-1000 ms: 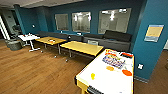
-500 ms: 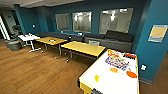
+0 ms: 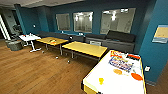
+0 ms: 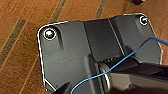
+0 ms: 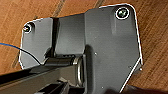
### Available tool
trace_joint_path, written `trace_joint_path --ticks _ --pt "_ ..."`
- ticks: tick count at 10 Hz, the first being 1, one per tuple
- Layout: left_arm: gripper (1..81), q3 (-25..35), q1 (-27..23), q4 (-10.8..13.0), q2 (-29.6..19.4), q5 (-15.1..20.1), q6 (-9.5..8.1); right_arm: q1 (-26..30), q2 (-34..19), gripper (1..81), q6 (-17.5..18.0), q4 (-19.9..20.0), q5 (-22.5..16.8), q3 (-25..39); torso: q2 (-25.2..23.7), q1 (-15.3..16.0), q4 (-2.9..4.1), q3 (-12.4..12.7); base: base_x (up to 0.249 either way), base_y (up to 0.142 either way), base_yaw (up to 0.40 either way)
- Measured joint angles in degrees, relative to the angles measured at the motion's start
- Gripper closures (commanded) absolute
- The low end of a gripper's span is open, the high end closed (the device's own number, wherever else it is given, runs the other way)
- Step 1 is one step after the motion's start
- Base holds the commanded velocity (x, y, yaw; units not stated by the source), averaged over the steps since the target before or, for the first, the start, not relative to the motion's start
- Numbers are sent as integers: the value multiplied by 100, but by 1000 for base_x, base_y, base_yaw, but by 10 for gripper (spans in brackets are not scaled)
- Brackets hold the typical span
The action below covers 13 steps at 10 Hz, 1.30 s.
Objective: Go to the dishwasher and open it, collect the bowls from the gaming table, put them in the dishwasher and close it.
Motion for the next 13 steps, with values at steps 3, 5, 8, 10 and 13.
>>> trace_joint_path --ticks 3,5,8,10,13 --pt "10 -9 -2 0 -2 -2 2 -9 13 10 2 0 0 2 0 0 0 0 89 95 0" --pt "10 -4 2 0 0 -2 2 -9 4 10 2 0 0 2 0 2 0 0 89 91 0" --pt "10 -6 0 0 -13 -2 2 -11 13 10 2 0 -1 2 0 0 0 0 89 85 0" --pt "10 -6 0 0 -11 -5 2 -9 15 10 2 0 0 2 0 2 0 0 89 72 0" --pt "10 -9 0 0 -16 -5 2 -9 15 10 0 0 -4 2 0 2 0 0 54 0 0"
